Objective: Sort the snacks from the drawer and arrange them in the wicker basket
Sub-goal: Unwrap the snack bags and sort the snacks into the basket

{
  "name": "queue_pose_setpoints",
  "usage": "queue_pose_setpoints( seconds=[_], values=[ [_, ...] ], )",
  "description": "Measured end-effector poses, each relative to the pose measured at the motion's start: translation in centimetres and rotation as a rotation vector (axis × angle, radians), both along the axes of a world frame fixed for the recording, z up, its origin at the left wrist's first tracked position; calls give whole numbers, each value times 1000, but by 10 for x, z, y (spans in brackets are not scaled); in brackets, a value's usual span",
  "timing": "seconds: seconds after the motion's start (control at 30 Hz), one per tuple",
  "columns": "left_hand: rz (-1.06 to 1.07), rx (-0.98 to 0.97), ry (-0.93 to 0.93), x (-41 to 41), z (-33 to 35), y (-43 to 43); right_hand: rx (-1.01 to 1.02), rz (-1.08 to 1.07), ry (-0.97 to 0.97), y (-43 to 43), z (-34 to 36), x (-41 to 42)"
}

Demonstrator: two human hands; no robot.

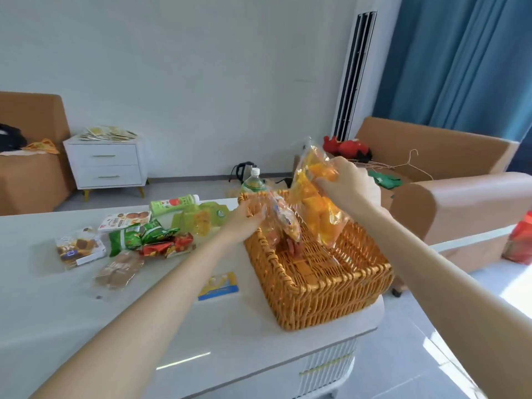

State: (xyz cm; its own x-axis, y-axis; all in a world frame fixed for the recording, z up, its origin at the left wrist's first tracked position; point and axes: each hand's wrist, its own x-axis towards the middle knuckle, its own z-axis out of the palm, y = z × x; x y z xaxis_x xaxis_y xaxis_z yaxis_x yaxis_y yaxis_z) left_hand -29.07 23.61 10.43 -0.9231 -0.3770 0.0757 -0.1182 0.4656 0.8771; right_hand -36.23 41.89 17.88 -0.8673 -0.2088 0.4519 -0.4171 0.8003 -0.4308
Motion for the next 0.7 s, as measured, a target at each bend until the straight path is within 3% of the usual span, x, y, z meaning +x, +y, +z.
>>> queue_pose_setpoints(
  seconds=[0.2,0.4,0.6,0.7],
  values=[
    [-31,-257,-197,-53,-41,-2,217,-83,-54,-2,-48,-70],
    [-28,-516,-191,-90,-72,-19,248,-130,-85,-42,-95,-132],
    [-43,-533,-170,-105,-83,-23,170,-60,-168,-77,-129,-172],
    [-44,-518,-165,-104,-82,-23,-52,57,-349,-84,-123,-179]
  ],
)
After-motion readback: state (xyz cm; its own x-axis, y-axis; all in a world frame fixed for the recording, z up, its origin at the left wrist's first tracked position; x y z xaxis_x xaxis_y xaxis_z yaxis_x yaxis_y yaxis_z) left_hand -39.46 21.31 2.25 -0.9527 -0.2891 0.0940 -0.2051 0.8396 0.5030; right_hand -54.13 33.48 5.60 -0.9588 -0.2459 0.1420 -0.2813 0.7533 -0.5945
